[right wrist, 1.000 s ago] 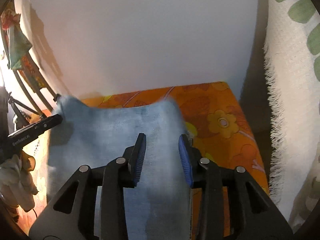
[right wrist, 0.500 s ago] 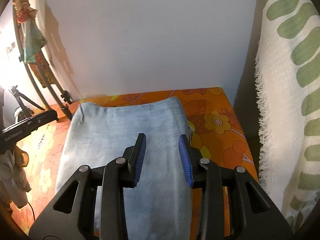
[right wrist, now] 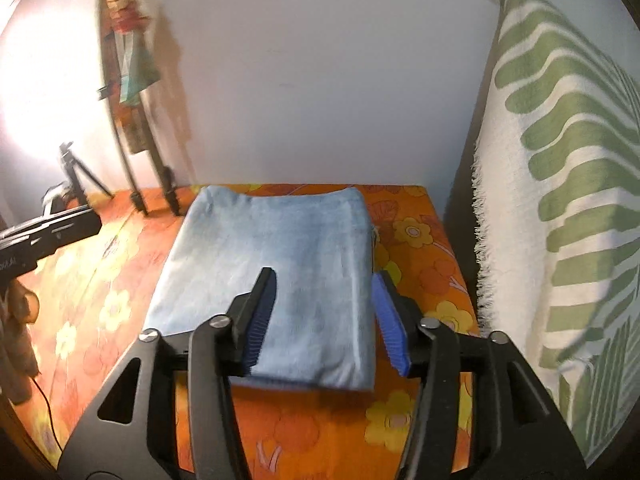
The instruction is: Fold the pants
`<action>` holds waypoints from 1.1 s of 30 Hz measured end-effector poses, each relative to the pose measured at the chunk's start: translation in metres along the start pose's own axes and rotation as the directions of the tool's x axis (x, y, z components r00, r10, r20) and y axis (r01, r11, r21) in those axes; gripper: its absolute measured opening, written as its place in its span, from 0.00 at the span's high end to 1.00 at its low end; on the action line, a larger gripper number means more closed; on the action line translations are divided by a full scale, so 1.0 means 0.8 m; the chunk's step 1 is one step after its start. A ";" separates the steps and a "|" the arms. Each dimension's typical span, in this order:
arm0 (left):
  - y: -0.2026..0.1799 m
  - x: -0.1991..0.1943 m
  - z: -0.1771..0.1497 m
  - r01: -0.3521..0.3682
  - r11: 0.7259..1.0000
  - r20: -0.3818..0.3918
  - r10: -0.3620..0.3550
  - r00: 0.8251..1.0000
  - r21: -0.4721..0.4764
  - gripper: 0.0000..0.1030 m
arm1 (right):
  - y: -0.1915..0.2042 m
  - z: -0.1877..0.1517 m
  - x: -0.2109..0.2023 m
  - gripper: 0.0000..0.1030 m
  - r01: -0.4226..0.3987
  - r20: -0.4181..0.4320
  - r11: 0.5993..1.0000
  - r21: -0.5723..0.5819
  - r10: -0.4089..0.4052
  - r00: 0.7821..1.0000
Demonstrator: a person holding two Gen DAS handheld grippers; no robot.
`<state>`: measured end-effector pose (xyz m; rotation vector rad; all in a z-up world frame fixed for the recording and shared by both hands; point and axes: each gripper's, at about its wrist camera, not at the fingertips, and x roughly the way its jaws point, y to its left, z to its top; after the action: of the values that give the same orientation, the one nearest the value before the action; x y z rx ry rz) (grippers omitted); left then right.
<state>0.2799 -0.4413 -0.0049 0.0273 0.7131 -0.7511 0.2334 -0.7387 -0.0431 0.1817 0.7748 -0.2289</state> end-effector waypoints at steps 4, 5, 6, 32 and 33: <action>-0.015 -0.042 -0.017 0.006 0.999 0.022 -0.006 1.000 0.031 0.50 | 0.022 -0.025 -0.046 0.36 -0.008 0.035 0.999 -0.032 0.009 0.999; -0.018 -0.054 -0.022 0.006 0.999 0.032 -0.008 0.999 0.040 0.49 | 0.027 -0.030 -0.057 0.34 -0.001 0.041 0.999 -0.044 0.003 0.999; -0.021 -0.062 -0.026 0.007 0.999 0.038 -0.009 0.999 0.048 0.48 | 0.032 -0.034 -0.065 0.33 0.007 0.047 0.999 -0.050 -0.004 0.999; -0.026 -0.211 -0.122 -0.048 0.990 0.081 0.038 0.996 0.134 0.20 | 0.110 -0.129 -0.216 0.03 0.146 0.161 0.989 0.027 -0.148 0.976; -0.025 -0.213 -0.124 -0.051 0.989 0.080 0.040 0.996 0.136 0.20 | 0.111 -0.132 -0.217 0.02 0.146 0.159 0.989 0.030 -0.149 0.976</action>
<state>0.1224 -0.3250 0.0258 0.1392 0.5841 -0.7525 0.0665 -0.6037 0.0129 0.1215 0.6261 -0.3871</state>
